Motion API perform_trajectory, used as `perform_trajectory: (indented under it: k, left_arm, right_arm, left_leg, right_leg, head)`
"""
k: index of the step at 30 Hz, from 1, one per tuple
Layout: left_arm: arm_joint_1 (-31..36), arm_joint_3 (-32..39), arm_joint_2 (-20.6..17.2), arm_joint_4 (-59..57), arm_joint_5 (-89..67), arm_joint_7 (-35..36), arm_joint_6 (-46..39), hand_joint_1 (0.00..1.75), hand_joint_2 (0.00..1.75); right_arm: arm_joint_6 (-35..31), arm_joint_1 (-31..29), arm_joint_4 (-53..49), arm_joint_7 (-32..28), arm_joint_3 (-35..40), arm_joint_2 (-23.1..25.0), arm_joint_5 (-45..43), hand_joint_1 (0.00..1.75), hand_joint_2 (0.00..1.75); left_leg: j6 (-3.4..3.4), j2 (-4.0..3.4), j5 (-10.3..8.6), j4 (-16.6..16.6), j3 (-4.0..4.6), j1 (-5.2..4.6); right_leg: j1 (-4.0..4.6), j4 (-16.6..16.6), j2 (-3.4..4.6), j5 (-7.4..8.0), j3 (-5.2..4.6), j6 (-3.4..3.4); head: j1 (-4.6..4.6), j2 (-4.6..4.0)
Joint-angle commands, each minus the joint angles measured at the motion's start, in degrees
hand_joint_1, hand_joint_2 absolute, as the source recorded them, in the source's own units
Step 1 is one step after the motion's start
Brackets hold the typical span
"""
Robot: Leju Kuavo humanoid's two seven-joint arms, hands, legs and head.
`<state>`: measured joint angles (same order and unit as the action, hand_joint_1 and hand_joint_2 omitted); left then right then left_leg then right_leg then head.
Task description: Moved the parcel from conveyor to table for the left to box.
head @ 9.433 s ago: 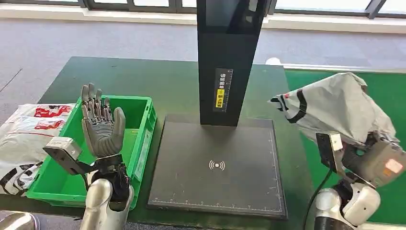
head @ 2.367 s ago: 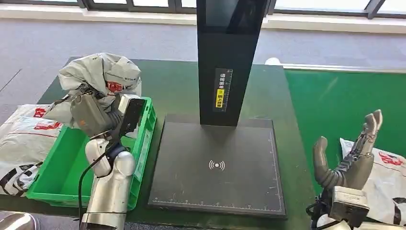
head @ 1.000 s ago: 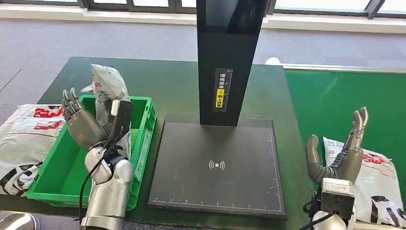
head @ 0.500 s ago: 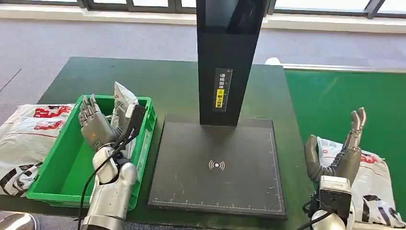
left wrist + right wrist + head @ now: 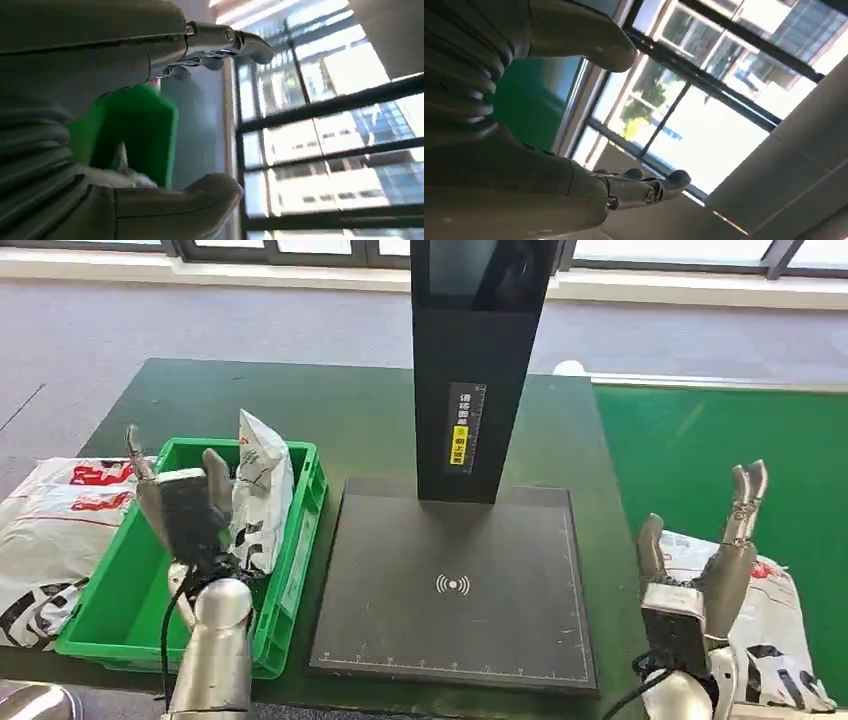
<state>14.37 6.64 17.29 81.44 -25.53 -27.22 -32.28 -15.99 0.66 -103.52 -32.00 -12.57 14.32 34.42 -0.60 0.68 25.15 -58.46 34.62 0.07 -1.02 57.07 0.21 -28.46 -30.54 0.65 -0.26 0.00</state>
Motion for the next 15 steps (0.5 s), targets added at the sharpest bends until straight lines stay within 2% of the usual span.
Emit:
perform_trajectory:
  k: [1,2,4,7,8,9,15]
  left_arm:
    - [-3.6,-6.5,-1.2,7.4,16.4,-4.6,14.5,0.00,1.75]
    - [-4.3,-7.2,-1.5,8.4,22.0,-4.6,19.7,0.00,1.75]
    - [-5.2,-7.6,-1.2,9.7,27.2,-5.0,24.3,0.00,1.75]
    - [-5.5,-7.8,-1.1,10.1,27.1,-5.1,24.2,0.00,1.75]
    - [-5.4,-8.5,-1.5,10.3,30.6,-4.6,27.9,0.00,1.75]
    - [-5.4,-8.8,-1.6,10.6,32.0,-4.2,29.4,0.00,1.75]
    - [-5.3,-10.6,-2.5,10.9,36.1,-2.8,33.4,0.00,1.75]
  right_arm:
    - [-12.9,-4.9,12.4,10.4,-6.5,-2.2,19.7,0.00,1.75]
    - [-15.6,-5.6,15.5,16.1,-8.4,-2.8,27.3,0.00,1.75]
    - [-19.2,-6.6,19.8,23.4,-12.1,-3.4,36.0,0.00,1.75]
    - [-19.6,-6.6,21.0,23.3,-12.4,-4.0,35.7,0.00,1.75]
    - [-18.4,-7.2,22.8,32.2,-16.0,-3.5,44.5,0.00,1.75]
    - [-17.9,-7.4,24.8,34.9,-16.6,-4.2,46.6,0.00,1.75]
    - [-15.7,-10.5,34.4,39.3,-21.6,-6.3,45.1,0.00,1.75]
  left_leg:
    - [-0.01,-0.08,-0.01,0.1,-0.16,0.03]
    - [0.00,-0.06,-0.03,0.2,-0.19,0.03]
    - [0.02,-0.08,-0.04,0.3,-0.30,0.06]
    - [0.02,-0.08,-0.02,0.2,-0.30,0.05]
    - [0.02,-0.06,-0.03,0.3,-0.30,0.02]
    - [0.01,0.02,0.01,0.1,-0.16,0.01]
    - [-0.01,0.02,-0.06,0.3,-0.30,0.01]
  right_leg:
    - [0.04,-0.2,0.02,0.05,0.18,-0.04]
    - [0.04,-0.2,0.00,0.07,0.21,-0.04]
    - [0.08,-0.4,-0.01,0.11,0.36,-0.04]
    - [0.06,-0.4,0.00,0.10,0.36,-0.04]
    - [0.04,-0.4,-0.04,0.10,0.36,-0.05]
    - [0.02,-0.2,-0.05,0.04,0.24,-0.03]
    - [0.05,-0.4,-0.09,0.12,0.36,-0.07]
  head:
    - [-0.02,-0.02]
    - [0.00,-0.02]
    - [0.00,0.00]
    - [-0.02,0.00]
    - [0.00,0.00]
    - [0.00,-0.02]
    - [0.00,0.00]
